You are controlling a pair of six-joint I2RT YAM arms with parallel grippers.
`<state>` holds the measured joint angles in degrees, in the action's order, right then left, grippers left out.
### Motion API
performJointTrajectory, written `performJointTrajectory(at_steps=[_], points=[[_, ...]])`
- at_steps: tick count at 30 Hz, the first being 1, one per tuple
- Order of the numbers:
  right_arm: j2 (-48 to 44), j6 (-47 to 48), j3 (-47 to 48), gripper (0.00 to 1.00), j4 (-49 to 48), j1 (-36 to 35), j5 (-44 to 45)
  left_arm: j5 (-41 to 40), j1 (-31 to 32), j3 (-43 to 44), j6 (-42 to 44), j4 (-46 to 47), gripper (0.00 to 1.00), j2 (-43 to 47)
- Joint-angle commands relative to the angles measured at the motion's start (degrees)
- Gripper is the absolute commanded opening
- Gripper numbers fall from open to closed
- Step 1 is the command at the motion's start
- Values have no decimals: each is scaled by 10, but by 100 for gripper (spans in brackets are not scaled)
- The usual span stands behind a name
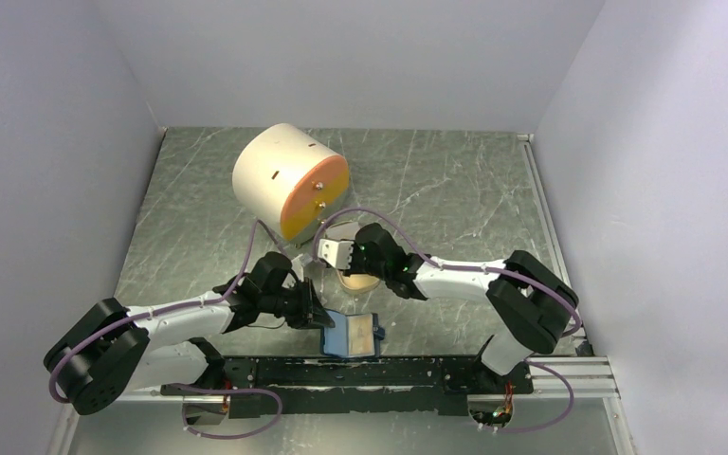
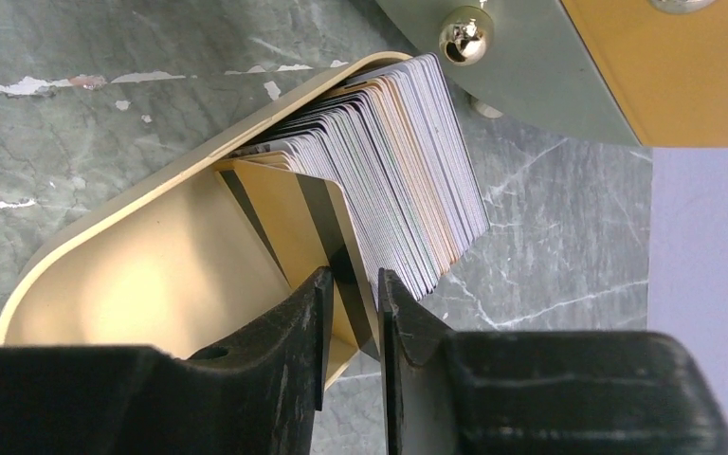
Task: Put the credit cards into the card holder
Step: Pick up the credit card from the storage box.
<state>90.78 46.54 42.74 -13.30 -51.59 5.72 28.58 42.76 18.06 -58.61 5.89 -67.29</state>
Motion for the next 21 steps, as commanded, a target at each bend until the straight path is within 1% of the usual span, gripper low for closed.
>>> performJointTrajectory(at_steps=[1, 5, 10, 13, 18, 21], points=[[-20, 6, 18, 26, 5, 9, 0, 9, -4, -5, -3, 18, 18, 4], [-22, 8, 21, 24, 23, 9, -11, 7, -4, -6, -3, 19, 18, 4], [-24, 9, 26, 10, 36, 10, -17, 8, -4, -7, -5, 20, 18, 4], [-27, 6, 30, 8, 52, 10, -22, 6, -4, -5, -5, 16, 17, 7], [-37, -1, 34, 0, 82, 10, -50, 7, -4, -6, -5, 18, 17, 7], [-43, -4, 38, 0, 96, 10, -52, 5, -4, -7, -7, 18, 17, 7]])
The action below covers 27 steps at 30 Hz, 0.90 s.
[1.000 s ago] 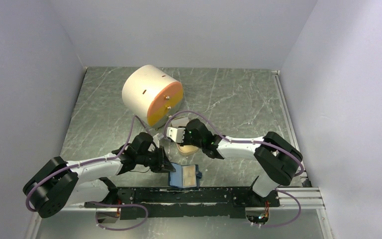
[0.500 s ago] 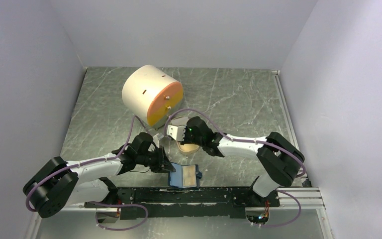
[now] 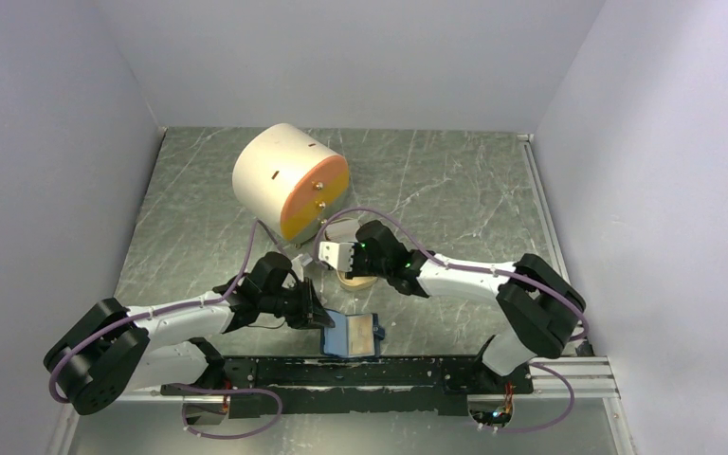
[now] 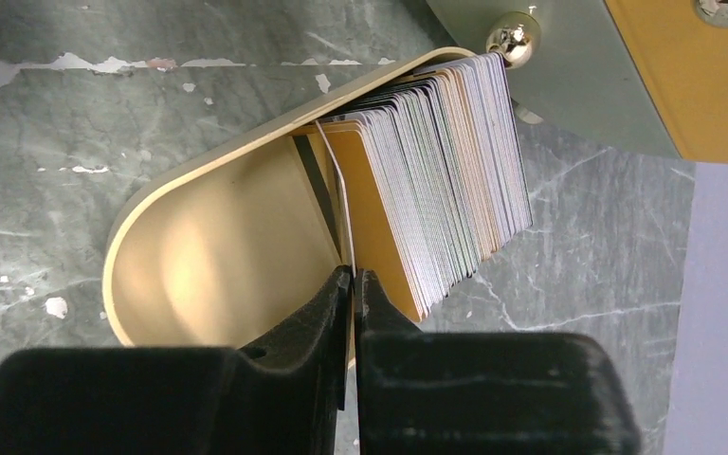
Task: Put the credit cards into the card holder
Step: Pick up the credit card from the storage box.
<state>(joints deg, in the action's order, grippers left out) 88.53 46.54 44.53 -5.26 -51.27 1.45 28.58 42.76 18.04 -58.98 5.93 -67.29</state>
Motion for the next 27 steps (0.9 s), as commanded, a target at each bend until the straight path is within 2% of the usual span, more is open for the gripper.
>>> performJointTrajectory(at_steps=[1, 7, 12, 18, 22, 27], points=[[-22, -4, 22, 0, 24, 7, -13, 5, -4, -6, -3, 17, 17, 6], [-52, -42, 28, 0, 65, 7, -30, -9, -4, -4, -10, 15, 10, 12], [-79, -107, 43, 0, 102, 7, -45, -11, -4, -2, -15, 30, 9, 12], [-114, -262, 80, 0, 141, 7, -22, 0, -3, -13, -40, 96, 9, 7], [-144, -382, 100, 0, 185, 7, -5, -7, -4, -11, -40, 103, 9, 2], [-220, -572, 68, 0, 193, 6, -2, -19, -6, -10, -29, 78, 18, -3]])
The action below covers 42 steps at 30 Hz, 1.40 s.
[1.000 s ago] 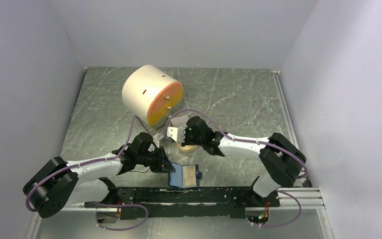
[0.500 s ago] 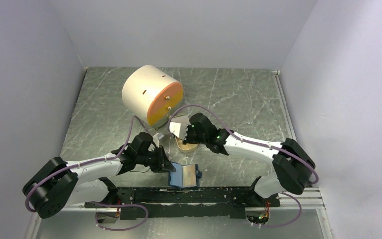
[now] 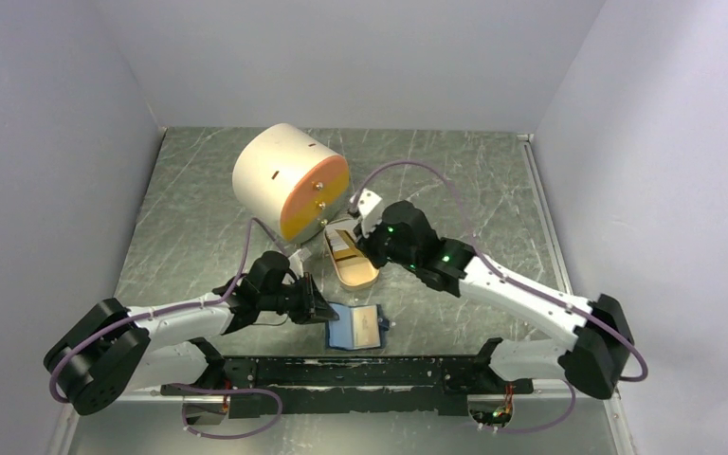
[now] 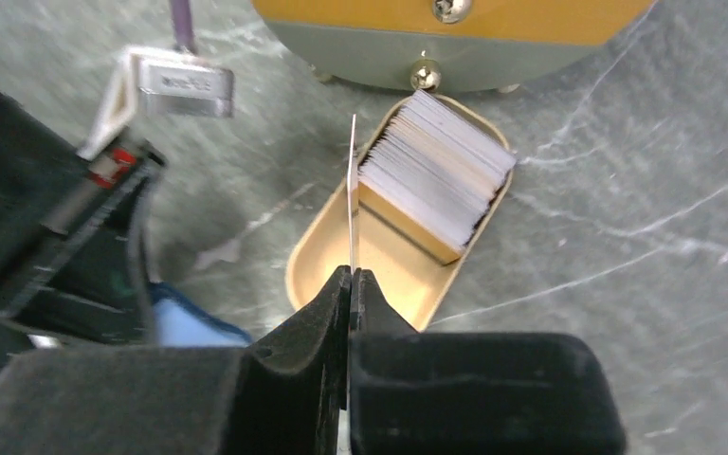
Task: Put the credit cards into the card holder
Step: Pick up the credit card from the storage box, then insert the credit card into the card holder.
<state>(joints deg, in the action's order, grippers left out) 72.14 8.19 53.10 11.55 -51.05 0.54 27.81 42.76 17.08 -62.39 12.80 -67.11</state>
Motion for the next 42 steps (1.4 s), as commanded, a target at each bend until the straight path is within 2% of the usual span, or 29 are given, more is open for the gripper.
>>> performJointTrajectory(at_steps=[1, 4, 8, 17, 25, 29, 32, 39, 42], points=[[-76, -228, -36, 0, 14, 4, -5, -11, -6, 1, 9, 4, 19, -5], [-133, -327, -96, 0, -12, 4, -33, -20, -7, -2, 15, -19, 25, 7], [-173, -437, -154, 0, 1, 3, -39, -34, -10, -5, 26, -49, 28, 26], [-226, -581, -259, 0, -93, -4, -96, -52, -13, -2, 43, -97, 25, 31], [-202, -644, -332, 0, -174, -20, -118, -60, -14, -2, 56, -99, 13, 11], [-163, -662, -351, 0, -223, -39, -111, -34, -13, -12, 53, -57, 13, -19], [-139, -668, -355, 0, -223, -52, -86, -22, -13, -13, 54, -32, 13, -36], [-126, -681, -399, 0, -225, -53, -61, -16, -14, -17, 61, -25, 15, -45], [-123, -695, -421, 0, -255, -52, -66, -13, -13, -19, 61, -20, 16, -48]])
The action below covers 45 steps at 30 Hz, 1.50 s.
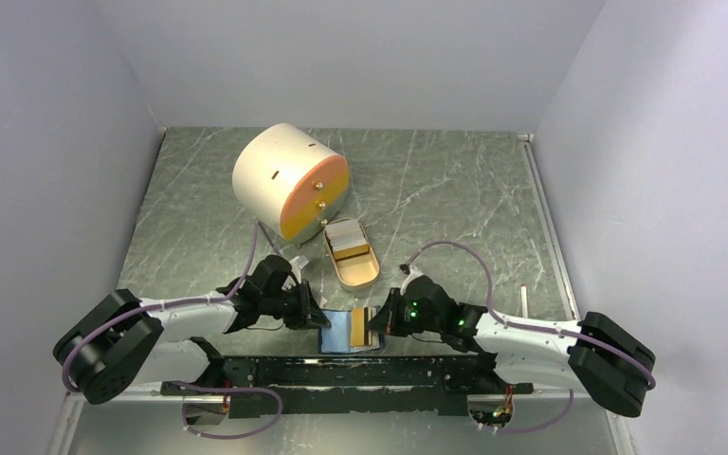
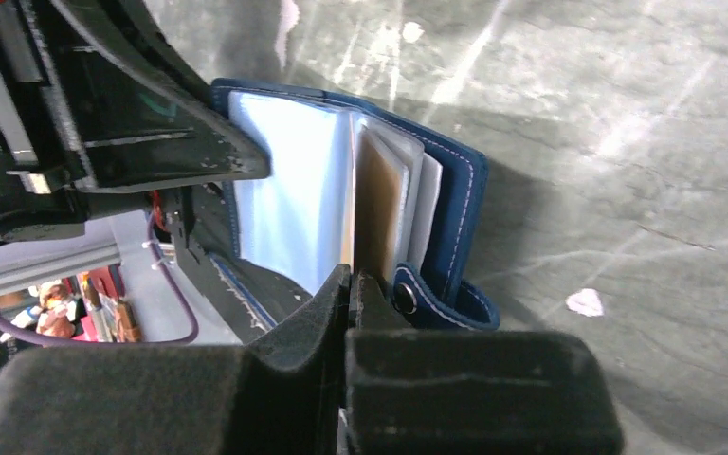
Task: Put the credit cards into the card holder
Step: Insert the credit card into the card holder.
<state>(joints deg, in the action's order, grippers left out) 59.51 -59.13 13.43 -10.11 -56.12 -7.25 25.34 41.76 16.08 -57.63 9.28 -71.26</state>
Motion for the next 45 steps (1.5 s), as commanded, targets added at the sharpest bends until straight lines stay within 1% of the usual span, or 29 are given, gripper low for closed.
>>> performJointTrajectory(at_steps=[1, 8, 12, 15, 23, 26, 30, 32, 34, 38, 40, 44, 45], points=[[5, -26, -30, 0, -51, -2, 9, 13, -3, -9, 14, 16, 16, -7], [31, -62, -67, 0, -152, -1, -16, 16, -3, -7, 14, 22, 16, -18], [41, -79, -84, 0, -192, -1, -20, 15, -3, -9, 15, 23, 15, -23], [37, -87, -88, 0, -198, -1, -23, 14, -3, -9, 16, 19, 15, -21], [5, -81, -84, 0, -171, -1, -13, 15, -3, -11, 14, 22, 14, -19], [6, -85, -90, 0, -179, -2, -17, 17, -3, -12, 14, 25, 16, -24], [16, -88, -95, 0, -192, -1, -18, 25, -3, -9, 9, 33, 21, -30], [23, -90, -97, 0, -194, -2, -15, 23, -3, -10, 8, 34, 20, -27], [31, -96, -103, 0, -206, -2, -16, 22, -3, -11, 7, 35, 16, -27], [53, -107, -109, 0, -251, -2, -31, 25, -2, -13, 2, 45, 19, -35], [66, -114, -113, 0, -271, -2, -39, 28, -3, -16, -1, 52, 18, -37], [86, -125, -115, 0, -303, -2, -48, 27, -2, -16, -2, 53, 13, -35], [88, -123, -114, 0, -302, -2, -48, 27, -3, -15, -1, 52, 15, -35]])
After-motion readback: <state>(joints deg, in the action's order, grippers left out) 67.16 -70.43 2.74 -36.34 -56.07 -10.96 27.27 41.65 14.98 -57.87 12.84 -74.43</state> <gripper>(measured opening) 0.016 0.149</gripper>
